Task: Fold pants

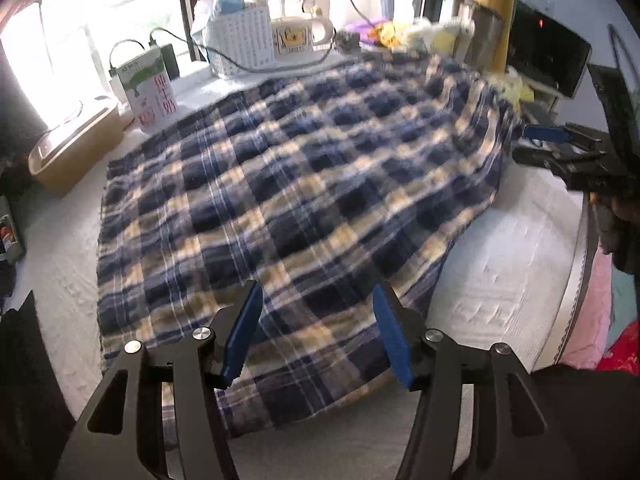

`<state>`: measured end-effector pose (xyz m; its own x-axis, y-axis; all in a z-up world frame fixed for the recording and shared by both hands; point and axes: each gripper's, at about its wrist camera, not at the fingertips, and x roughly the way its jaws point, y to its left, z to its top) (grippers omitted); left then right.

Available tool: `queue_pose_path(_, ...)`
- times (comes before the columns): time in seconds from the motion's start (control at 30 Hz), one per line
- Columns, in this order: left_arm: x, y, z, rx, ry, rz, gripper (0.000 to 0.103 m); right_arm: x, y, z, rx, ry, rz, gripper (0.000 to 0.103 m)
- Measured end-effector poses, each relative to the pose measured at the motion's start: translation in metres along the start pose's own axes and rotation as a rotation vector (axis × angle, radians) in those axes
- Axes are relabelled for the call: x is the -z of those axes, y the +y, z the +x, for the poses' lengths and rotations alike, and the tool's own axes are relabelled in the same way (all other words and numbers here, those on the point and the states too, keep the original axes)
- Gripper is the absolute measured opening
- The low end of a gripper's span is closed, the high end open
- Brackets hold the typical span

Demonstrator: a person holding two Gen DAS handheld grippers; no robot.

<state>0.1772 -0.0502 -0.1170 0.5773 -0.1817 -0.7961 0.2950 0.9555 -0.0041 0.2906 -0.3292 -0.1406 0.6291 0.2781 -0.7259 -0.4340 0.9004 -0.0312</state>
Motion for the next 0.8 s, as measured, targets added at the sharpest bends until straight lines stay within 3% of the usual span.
queue_pose_path(0.07, -0.005, 0.001, -0.002, -0.004, -0.019, -0.013, 0.058, -0.004, -0.022, 0.002, 0.012, -0.007, 0.096, 0.056)
queue_pose_path(0.17, -0.009, 0.003, 0.001, -0.014, -0.017, -0.025, 0.058, -0.005, -0.046, 0.009, 0.007, -0.018, 0.222, 0.042)
queue_pose_path(0.4, -0.014, -0.005, 0.007, -0.01, 0.005, -0.011, 0.058, -0.011, -0.045, 0.026, 0.023, -0.017, 0.246, 0.038)
queue_pose_path(0.43, -0.014, -0.006, 0.008, -0.009, 0.005, -0.008, 0.058, -0.011, -0.044, 0.026, 0.037, -0.015, 0.239, 0.036)
queue_pose_path(0.57, -0.014, -0.005, 0.011, -0.009, 0.012, -0.009, 0.058, -0.006, -0.039, 0.03, 0.104, -0.011, 0.19, 0.005)
queue_pose_path(0.8, -0.004, 0.01, 0.024, -0.034, 0.051, -0.056, 0.058, 0.011, -0.042, 0.022, 0.127, 0.018, 0.2, 0.002)
